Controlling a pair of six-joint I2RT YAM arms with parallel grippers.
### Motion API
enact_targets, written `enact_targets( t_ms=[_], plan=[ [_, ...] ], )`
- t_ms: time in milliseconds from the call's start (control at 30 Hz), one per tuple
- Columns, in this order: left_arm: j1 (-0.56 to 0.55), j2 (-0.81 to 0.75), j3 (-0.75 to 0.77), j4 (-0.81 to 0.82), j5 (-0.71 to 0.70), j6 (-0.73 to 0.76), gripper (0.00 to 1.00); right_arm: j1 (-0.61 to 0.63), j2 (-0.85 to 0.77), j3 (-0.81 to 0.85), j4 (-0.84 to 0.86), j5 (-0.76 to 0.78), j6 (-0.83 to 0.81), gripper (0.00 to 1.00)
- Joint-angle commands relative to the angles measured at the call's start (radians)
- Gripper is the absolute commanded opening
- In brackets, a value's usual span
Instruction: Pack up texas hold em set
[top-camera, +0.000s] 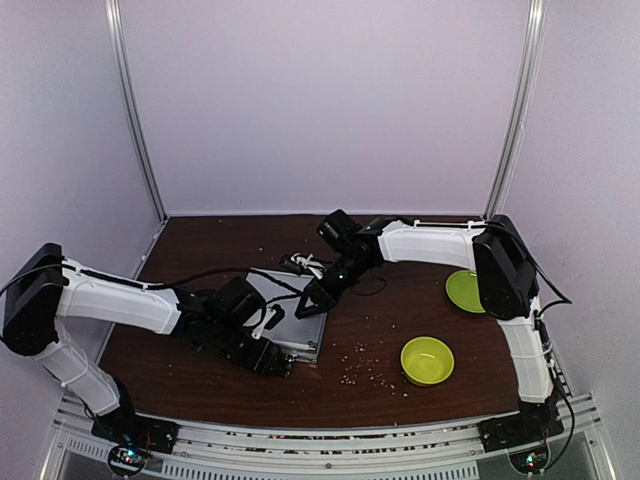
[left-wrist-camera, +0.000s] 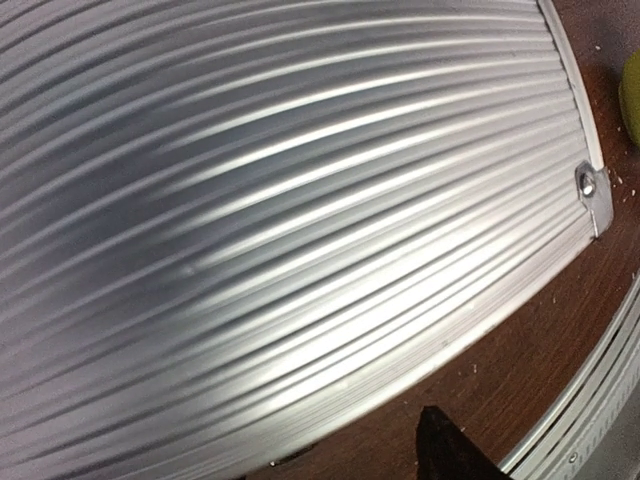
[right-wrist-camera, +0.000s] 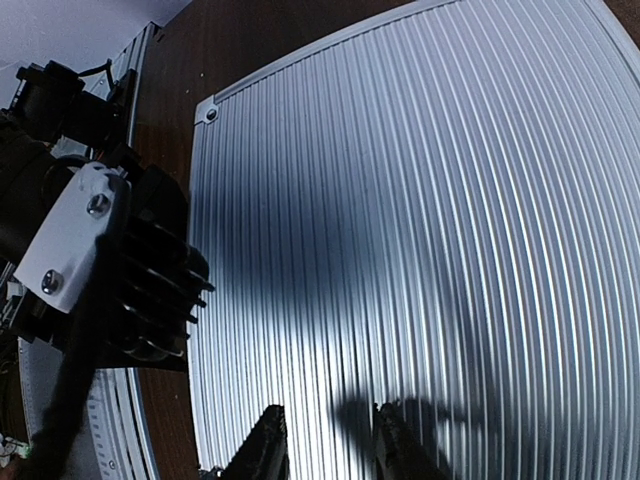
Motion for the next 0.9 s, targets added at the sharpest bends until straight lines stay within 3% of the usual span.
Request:
enact_targets(
  t_ms=[0, 133, 600, 700, 833, 867],
  plan=[
    [0.0, -0.018, 0.041, 0.006, 0.074, 0.037, 0.56, 0.025, 0.089, -0.027, -0.101, 0.059, 0.001, 0.3],
    [0.002, -0.049, 0.075, -0.052, 0.077, 0.057, 0.5, 0.025, 0.091, -0.026, -0.102, 0.057, 0.001, 0.3],
    [0.046, -0.093, 0.137, -0.166, 0.047, 0.12, 0.51, 0.028, 0.1, -0.021, -0.113, 0.059, -0.007, 0.3],
    [0.046, -0.114, 0.103, -0.141, 0.095, 0.127, 0.36, 0.027, 0.103, -0.016, -0.114, 0.057, -0.006, 0.3],
    [0.045, -0.107, 0.078, -0.132, 0.115, 0.134, 0.0, 0.027, 0.107, -0.011, -0.118, 0.056, -0.008, 0.3],
    [0.046, -0.101, 0.077, -0.135, 0.108, 0.136, 0.0, 0.027, 0.107, -0.012, -0.118, 0.056, -0.009, 0.3]
  ],
)
